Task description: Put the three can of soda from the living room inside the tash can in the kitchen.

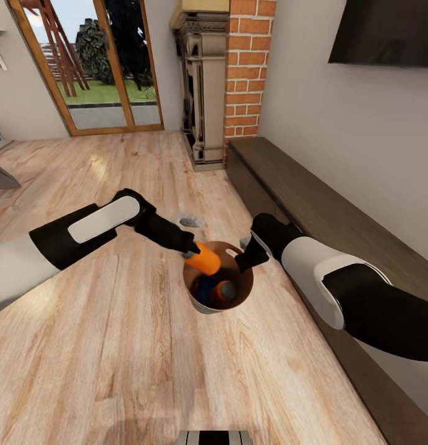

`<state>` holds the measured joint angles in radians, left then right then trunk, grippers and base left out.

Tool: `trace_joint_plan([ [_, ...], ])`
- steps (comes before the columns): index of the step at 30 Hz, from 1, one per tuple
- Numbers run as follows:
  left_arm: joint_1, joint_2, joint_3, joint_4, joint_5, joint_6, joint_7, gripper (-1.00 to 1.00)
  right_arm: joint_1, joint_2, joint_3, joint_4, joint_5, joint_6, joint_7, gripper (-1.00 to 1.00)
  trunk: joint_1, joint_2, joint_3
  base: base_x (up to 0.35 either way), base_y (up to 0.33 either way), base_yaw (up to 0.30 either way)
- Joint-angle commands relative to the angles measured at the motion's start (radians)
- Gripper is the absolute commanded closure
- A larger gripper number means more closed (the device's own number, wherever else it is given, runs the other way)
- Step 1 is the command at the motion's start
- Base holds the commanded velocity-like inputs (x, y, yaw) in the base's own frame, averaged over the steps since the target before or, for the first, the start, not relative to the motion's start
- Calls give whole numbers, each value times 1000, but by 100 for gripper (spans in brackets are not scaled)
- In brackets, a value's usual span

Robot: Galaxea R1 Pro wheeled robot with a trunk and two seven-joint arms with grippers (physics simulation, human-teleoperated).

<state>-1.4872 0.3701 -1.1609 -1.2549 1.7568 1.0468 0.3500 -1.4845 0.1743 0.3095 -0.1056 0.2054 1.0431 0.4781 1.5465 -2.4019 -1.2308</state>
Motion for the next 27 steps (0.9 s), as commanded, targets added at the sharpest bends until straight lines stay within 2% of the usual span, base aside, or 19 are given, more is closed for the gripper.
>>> trace_joint_plan([
  [1, 1, -22, -5, 18, -3, 0, 13, 100, 0, 0, -18, 0, -24, 4, 1, 100, 0, 0, 0, 0, 0, 0],
  [4, 1, -78, -18, 56, -32, 0, 34, 100, 0, 0, -18, 0, -24, 4, 1, 100, 0, 0, 0, 0, 0, 0],
  [8, 1, -132, -24, 92, -56, 0, 44, 100, 0, 0, -17, 0, -24, 4, 1, 100, 0, 0, 0, 0, 0, 0],
  [11, 1, -144, -31, 110, -62, 0, 46, 100, 0, 0, -17, 0, -24, 4, 1, 100, 0, 0, 0, 0, 0, 0],
  [12, 1, -148, -44, 115, -70, 0, 47, 100, 0, 0, -17, 0, -24, 4, 1, 100, 0, 0, 0, 0, 0, 0],
  [14, 0, -153, -71, 123, -103, 0, 48, 100, 0, 0, -18, 0, -24, 4, 1, 100, 0, 0, 0, 0, 0, 0],
  [19, 2, -179, -91, 157, -147, 0, 50, 100, 0, 0, -18, 0, -24, 4, 1, 100, 0, 0, 0, 0, 0, 0],
  [27, 4, -192, -100, 169, -161, 0, 55, 100, 0, 0, -17, 0, -24, 4, 1, 100, 0, 0, 0, 0, 0, 0],
])
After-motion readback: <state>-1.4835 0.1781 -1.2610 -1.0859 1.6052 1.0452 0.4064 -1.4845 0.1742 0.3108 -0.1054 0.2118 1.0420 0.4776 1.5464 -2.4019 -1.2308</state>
